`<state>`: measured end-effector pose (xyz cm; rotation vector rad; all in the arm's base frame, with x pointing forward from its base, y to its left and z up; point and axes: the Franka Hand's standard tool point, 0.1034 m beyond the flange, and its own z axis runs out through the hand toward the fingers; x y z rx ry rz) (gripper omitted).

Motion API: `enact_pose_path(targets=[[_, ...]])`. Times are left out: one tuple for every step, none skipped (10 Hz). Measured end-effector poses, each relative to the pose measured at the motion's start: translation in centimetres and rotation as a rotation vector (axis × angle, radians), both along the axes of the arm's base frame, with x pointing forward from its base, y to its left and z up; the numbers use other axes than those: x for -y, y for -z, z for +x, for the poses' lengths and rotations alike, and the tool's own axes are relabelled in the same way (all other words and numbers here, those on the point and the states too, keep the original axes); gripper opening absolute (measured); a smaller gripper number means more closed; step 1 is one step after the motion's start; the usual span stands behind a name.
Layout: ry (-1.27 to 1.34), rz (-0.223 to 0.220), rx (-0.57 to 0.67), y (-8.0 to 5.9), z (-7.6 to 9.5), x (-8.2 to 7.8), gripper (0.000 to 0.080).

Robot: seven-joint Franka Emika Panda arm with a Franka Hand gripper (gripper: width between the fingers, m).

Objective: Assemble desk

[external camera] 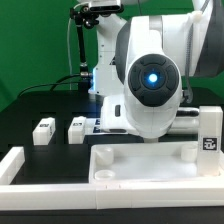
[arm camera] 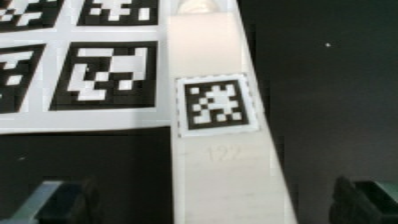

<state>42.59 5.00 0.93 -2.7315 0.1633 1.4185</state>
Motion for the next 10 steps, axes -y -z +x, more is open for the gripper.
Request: enact_pose_path(targets=[[0.000, 0.000, 0.004, -0.05, 0.10, 0.05, 0.0649], [0.001, -0.001, 0.005, -0.01, 0.09, 0.09, 0.0649], [0.002, -0.001, 0.005, 0.01, 0.08, 0.13, 0.0649], [0.002, -0.001, 0.005, 0.01, 0.09, 0.17, 0.0649], [0.003, -0.001, 0.004, 0.03, 0.06, 0.16, 0.0649], [0.007, 0.001, -0.003, 0.21, -0.15, 0.02, 0.0649], [0.025, 0.009, -0.013, 0.45, -0.40, -0.38, 0.0649], [0.025, 0.000, -0.014, 0.58, -0.46, -0.56, 0.0649], [0.027, -0.001, -0.012, 0.61, -0.41, -0.41, 0.0649], [0.029, -0.001, -0.012, 0.61, -0.40, -0.36, 0.0624]])
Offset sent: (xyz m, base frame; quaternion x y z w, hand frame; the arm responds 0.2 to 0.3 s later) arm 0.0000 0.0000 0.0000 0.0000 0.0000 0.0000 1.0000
